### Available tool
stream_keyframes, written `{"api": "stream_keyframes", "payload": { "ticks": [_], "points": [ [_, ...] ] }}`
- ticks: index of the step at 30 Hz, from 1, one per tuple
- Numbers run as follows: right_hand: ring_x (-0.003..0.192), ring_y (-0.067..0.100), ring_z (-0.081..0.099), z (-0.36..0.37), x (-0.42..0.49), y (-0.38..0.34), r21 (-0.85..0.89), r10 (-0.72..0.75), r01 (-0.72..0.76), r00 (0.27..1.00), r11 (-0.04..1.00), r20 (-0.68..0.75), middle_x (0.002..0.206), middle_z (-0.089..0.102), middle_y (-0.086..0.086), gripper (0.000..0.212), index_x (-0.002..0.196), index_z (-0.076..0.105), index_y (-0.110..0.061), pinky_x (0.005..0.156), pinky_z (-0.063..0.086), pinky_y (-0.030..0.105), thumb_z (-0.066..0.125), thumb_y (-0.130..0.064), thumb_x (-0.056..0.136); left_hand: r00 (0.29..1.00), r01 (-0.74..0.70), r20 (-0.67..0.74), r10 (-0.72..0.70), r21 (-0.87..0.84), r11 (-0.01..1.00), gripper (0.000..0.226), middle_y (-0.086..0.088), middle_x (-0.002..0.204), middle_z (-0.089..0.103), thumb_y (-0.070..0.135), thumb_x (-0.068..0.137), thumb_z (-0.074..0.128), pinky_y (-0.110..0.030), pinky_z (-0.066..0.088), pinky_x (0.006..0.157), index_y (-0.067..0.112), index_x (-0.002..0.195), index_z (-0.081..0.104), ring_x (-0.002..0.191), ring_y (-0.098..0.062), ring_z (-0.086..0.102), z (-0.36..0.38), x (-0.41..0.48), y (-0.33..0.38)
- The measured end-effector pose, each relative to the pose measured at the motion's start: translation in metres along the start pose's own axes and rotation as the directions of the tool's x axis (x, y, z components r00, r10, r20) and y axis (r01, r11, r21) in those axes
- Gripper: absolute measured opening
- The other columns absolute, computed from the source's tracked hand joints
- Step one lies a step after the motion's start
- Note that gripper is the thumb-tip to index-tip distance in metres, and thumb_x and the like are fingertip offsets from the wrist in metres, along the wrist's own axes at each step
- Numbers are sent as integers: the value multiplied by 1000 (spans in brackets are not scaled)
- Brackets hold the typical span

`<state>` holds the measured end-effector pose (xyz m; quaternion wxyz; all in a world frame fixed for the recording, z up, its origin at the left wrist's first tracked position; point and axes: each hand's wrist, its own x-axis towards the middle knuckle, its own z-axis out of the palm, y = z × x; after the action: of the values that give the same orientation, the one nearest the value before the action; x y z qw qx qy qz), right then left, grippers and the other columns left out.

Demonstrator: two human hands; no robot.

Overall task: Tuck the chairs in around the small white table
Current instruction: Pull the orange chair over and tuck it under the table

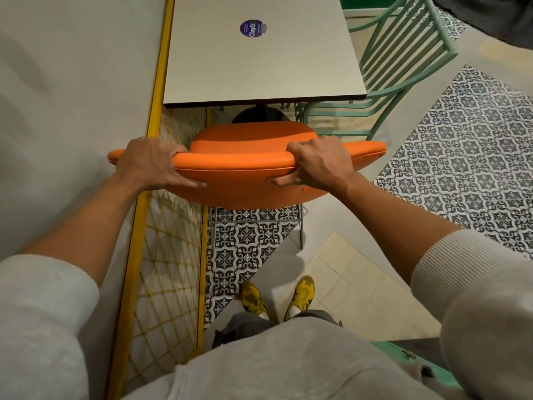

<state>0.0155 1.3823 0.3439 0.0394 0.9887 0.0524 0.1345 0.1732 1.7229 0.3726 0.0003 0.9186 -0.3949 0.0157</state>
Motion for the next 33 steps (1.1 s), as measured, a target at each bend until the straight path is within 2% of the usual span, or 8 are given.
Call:
{"api": "stream_keyframes", "payload": {
  "ticks": [6,9,12,14,18,25,30,33],
  "points": [
    [50,18,49,0,-1,0,-2,11,-11,999,1000,52,66,51,-6,87,87,64,-20,55,34,27,33,-101,82,998,16,53,-17,17,1000,103,1,77,75,114,56,40,-32,51,65,34,109,76,65,-24,66,-3,0,1],
    [54,18,55,-3,1,-1,36,11,-15,994,999,108,69,61,-4,92,90,66,-22,55,44,29,31,-106,78,997,32,74,-29,-39,999,100,10,80,72,114,56,45,-33,51,67,38,114,74,69,-18,63,-9,-2,7],
    [59,18,60,-8,3,-3,93,6,-20,988,995,151,75,69,-4,101,99,71,-24,60,53,33,29,-111,71,994,53,99,-43,-97,994,107,9,107,78,112,56,53,-44,60,81,45,138,62,93,-22,73,-13,-7,15],
    [63,17,62,-11,4,-3,110,9,-29,985,994,174,79,72,-4,105,112,73,-25,65,46,32,28,-111,72,995,55,93,-48,-78,995,117,3,124,76,111,56,55,-52,58,91,42,151,53,107,-26,72,-13,-9,18],
    [74,18,63,-11,6,0,157,6,-35,983,987,182,97,78,0,111,135,67,-25,69,40,33,28,-109,75,988,94,128,-86,-51,994,125,-6,136,71,111,60,52,-58,49,103,36,159,45,119,-32,67,-13,-9,20],
    [106,30,73,-14,13,25,223,-73,28,977,974,198,128,76,6,119,148,59,-25,76,56,41,27,-111,72,976,156,165,-141,-82,984,118,-4,140,71,109,68,46,-58,50,104,32,157,52,121,-32,69,-31,-3,57],
    [113,31,72,-16,22,50,304,-212,131,945,944,250,133,74,4,123,154,53,-25,85,60,45,24,-111,71,946,292,163,-280,-53,955,122,-3,149,64,111,65,45,-57,45,111,33,159,48,134,-30,61,-29,8,111],
    [115,33,71,-17,23,65,367,-322,224,918,903,232,138,71,6,126,155,50,-23,88,58,46,25,-112,69,901,429,75,-428,-3,903,127,-2,165,48,112,64,44,-60,32,122,32,162,42,152,-29,42,-13,8,154]
  ]
}}
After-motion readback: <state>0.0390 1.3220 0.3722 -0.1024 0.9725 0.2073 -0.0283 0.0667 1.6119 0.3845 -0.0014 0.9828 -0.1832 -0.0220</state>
